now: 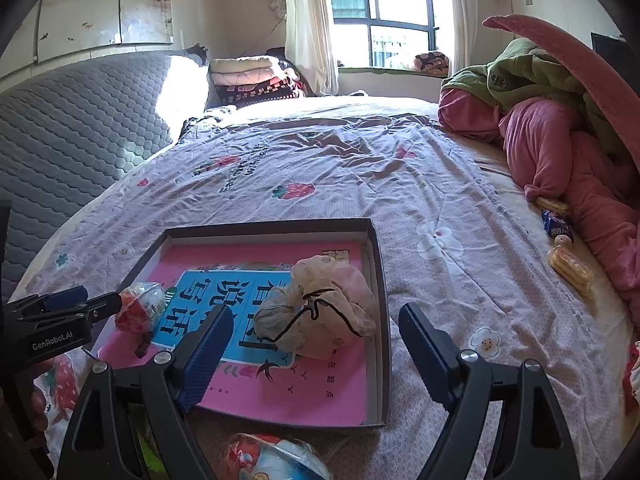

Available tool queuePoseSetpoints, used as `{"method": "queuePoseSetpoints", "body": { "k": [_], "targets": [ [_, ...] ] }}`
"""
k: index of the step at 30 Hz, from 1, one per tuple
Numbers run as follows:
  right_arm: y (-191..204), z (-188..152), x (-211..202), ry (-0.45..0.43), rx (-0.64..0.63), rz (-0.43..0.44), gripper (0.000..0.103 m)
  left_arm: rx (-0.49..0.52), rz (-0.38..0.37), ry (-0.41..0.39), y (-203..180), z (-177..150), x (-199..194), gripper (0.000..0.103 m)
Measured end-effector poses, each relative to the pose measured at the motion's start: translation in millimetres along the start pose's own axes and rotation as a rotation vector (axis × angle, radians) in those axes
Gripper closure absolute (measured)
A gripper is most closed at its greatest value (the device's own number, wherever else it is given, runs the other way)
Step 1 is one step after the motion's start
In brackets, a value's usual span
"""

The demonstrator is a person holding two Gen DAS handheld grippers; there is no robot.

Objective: Organize objects
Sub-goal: 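Withdraw both tools from the box toward the remaining items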

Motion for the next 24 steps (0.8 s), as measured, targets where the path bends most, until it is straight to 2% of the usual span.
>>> {"method": "queuePoseSetpoints", "body": {
  "k": [10, 18, 24],
  "targets": [
    [-2, -8, -21, -0.015, -0.02, 0.031, 0.019, 0.027, -0.013, -0.032, -14, -13, -31, 0.034],
    [-4, -16, -38, -0.025, -0.034, 0.038, 0.018, 0.063, 0.005, -0.06, -24, -30, -58, 0.034],
    [-2, -23, -50, -0.029, -0.069, 0.038, 0.018, 0.048, 0.009, -0.066, -27, -41, -74, 0.034]
  ]
}}
Point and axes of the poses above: each gripper's, at about its wrist camera, not at the fingertips, and x roughly the way its jaws point, y to its left, z to its top, the point moved 1 cm from there along x, roughly the way its jaws point, and after that the axes turned 2 degrees about x, right-handed, at the moved point
